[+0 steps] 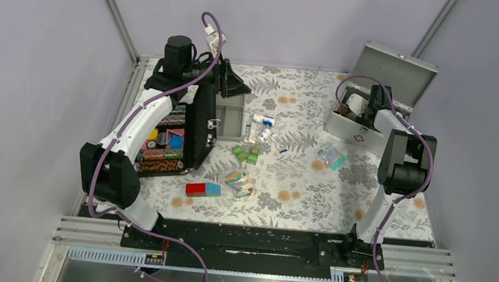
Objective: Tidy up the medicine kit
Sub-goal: Place the medical item at the medicine box, then pick up the medical item at the center of the board.
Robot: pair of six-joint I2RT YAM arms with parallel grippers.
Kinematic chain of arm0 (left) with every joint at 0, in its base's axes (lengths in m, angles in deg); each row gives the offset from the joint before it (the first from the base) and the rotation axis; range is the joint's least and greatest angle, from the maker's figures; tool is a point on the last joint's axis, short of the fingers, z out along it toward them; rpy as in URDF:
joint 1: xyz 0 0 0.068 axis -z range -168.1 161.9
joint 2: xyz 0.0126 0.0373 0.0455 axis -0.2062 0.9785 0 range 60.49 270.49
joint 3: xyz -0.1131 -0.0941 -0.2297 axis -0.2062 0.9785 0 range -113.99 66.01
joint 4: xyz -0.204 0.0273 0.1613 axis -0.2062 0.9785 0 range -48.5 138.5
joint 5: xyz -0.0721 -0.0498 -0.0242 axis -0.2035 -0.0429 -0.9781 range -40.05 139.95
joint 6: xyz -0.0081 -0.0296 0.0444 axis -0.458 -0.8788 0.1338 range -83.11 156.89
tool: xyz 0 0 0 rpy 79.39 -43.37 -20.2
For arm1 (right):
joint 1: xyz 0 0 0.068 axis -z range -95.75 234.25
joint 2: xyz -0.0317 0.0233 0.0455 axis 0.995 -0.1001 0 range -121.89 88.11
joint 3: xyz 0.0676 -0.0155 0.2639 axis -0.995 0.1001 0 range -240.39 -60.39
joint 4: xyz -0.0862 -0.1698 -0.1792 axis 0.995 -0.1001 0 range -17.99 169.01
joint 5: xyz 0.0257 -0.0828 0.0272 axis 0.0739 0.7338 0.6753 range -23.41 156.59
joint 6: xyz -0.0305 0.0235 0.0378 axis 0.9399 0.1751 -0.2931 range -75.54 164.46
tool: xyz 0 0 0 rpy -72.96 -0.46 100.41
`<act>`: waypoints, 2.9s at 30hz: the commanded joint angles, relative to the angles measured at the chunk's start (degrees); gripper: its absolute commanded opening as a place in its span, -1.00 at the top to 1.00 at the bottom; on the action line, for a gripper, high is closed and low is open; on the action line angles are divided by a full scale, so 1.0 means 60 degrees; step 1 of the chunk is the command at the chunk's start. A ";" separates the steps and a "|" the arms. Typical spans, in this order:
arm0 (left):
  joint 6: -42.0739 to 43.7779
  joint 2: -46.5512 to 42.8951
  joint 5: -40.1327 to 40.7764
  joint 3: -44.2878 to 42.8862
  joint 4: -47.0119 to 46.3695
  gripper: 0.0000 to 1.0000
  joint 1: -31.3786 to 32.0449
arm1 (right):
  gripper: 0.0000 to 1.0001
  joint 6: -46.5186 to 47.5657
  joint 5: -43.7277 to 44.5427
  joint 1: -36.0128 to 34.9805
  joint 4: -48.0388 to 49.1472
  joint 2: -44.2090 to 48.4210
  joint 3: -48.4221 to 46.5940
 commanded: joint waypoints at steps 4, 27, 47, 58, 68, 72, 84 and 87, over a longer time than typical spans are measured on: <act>-0.0012 -0.0354 -0.0020 0.0144 -0.0522 -0.32 -0.0060 | 0.20 -0.0407 -0.0543 -0.0054 -0.1558 0.0601 -0.0568; -0.0192 -0.0266 -0.0006 0.0076 -0.0602 -0.32 -0.0064 | 0.01 -0.3244 -0.3185 -0.0080 -0.6943 0.1249 -0.4680; 0.5554 -0.3361 0.2099 0.0365 0.3644 -0.34 -0.0059 | -0.27 -0.7382 -1.0033 -0.3772 -0.8757 0.0233 -0.6183; 0.2644 -0.4971 0.5032 0.2077 0.2300 -0.35 -0.0122 | -0.27 -0.4846 -1.0814 -0.6248 -0.8392 -0.0387 -0.4098; 0.2655 -0.5122 0.5291 0.2049 0.2475 -0.35 -0.0125 | -0.34 -0.6063 -0.9702 -0.7597 -0.6735 -0.1285 -0.3956; 0.2669 -0.5096 0.5572 0.1915 0.2432 -0.36 -0.0035 | -0.34 -0.6692 -0.9755 -0.7756 -0.6192 -0.1560 -0.3929; 0.4226 -0.4771 0.6244 0.1138 0.2890 -0.39 0.0826 | -0.33 -0.9361 -1.0564 -0.8270 -0.3194 -0.1942 -0.2646; 0.4349 -0.4754 0.6483 0.0979 0.3094 -0.39 0.0832 | -0.18 -0.9352 -1.0769 -0.8353 -0.3148 -0.2096 -0.2498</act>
